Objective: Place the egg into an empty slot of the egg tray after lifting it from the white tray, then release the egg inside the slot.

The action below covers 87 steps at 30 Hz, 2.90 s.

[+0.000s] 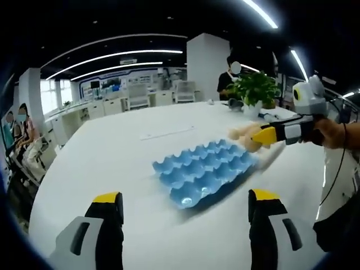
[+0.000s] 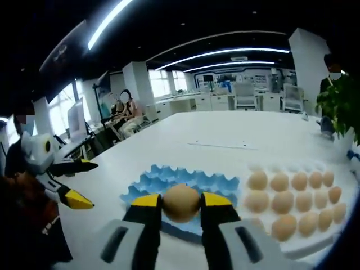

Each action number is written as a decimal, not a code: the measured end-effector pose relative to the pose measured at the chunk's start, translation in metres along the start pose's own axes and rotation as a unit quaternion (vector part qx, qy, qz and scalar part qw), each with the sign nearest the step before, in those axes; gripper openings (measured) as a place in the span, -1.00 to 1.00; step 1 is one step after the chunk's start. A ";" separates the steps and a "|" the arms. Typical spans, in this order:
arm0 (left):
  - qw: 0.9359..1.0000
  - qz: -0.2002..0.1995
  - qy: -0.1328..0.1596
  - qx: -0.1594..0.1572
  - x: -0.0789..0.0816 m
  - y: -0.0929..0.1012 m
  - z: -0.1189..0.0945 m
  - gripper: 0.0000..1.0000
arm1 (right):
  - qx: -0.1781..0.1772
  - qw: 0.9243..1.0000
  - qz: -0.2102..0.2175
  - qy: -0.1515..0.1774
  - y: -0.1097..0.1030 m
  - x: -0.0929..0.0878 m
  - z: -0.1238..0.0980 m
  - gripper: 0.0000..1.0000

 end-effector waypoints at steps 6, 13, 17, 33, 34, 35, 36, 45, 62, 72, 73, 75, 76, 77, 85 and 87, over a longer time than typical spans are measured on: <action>0.999 0.031 -0.008 -0.017 -0.007 0.002 -0.001 0.85 | 0.031 0.999 -0.012 0.003 -0.033 0.005 0.022 -0.47; 0.999 0.043 -0.003 -0.033 -0.005 0.002 -0.004 0.82 | 0.061 0.998 -0.021 -0.002 -0.062 0.005 0.043 -0.47; 0.998 0.041 -0.005 -0.038 -0.004 0.000 -0.002 0.80 | 0.072 0.997 -0.025 -0.008 -0.071 0.004 0.052 -0.47; 0.998 0.039 -0.006 -0.048 -0.004 -0.005 0.000 0.75 | 0.117 0.991 -0.051 -0.048 -0.099 -0.008 0.083 -0.47; 0.998 0.038 -0.006 -0.048 -0.005 -0.006 -0.001 0.75 | 0.119 0.990 -0.052 -0.049 -0.100 -0.009 0.084 -0.47; 0.998 0.037 -0.006 -0.048 -0.005 -0.006 0.000 0.74 | 0.122 0.990 -0.054 -0.051 -0.102 -0.009 0.086 -0.47; 0.998 0.036 -0.006 -0.048 -0.006 -0.006 0.000 0.74 | 0.127 0.989 -0.057 -0.053 -0.104 -0.010 0.089 -0.47; 0.999 0.028 -0.006 -0.042 -0.005 -0.009 0.001 0.77 | 0.146 0.983 -0.079 -0.075 -0.111 -0.021 0.104 -0.47; 0.998 0.024 -0.021 -0.051 -0.009 -0.006 0.006 0.66 | 0.168 0.969 -0.153 -0.094 -0.112 -0.029 0.113 -0.46; 0.998 0.021 -0.023 -0.052 -0.009 -0.008 0.005 0.61 | 0.176 0.954 -0.219 -0.100 -0.117 -0.032 0.115 -0.45; 0.998 0.020 -0.023 -0.052 -0.009 -0.008 0.005 0.61 | 0.176 0.954 -0.220 -0.101 -0.117 -0.032 0.116 -0.45; 0.998 0.020 -0.021 -0.048 -0.008 -0.010 0.005 0.63 | 0.177 0.954 -0.218 -0.102 -0.117 -0.032 0.116 -0.45; 0.998 0.021 -0.019 -0.047 -0.008 -0.010 0.005 0.63 | 0.179 0.954 -0.217 -0.100 -0.117 -0.032 0.116 -0.45; 0.998 0.020 -0.019 -0.047 -0.008 -0.010 0.005 0.63 | 0.180 0.954 -0.218 -0.100 -0.117 -0.032 0.116 -0.45; 0.998 0.020 -0.019 -0.048 -0.007 -0.010 0.005 0.62 | 0.183 0.953 -0.220 -0.098 -0.116 -0.032 0.116 -0.44; 0.998 0.020 -0.017 -0.049 -0.006 -0.009 0.005 0.61 | 0.182 0.954 -0.219 -0.097 -0.116 -0.032 0.116 -0.44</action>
Point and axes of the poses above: the point that each gripper's makers call its tool centre point, and the gripper's own axes: z roughly forward along the fingers, y roughly to its right, x roughly out of its top, the point moved 2 cm from there along -z, roughly backward along the fingers, and after that the axes turned 10 degrees about -z, right-handed, at the moved point
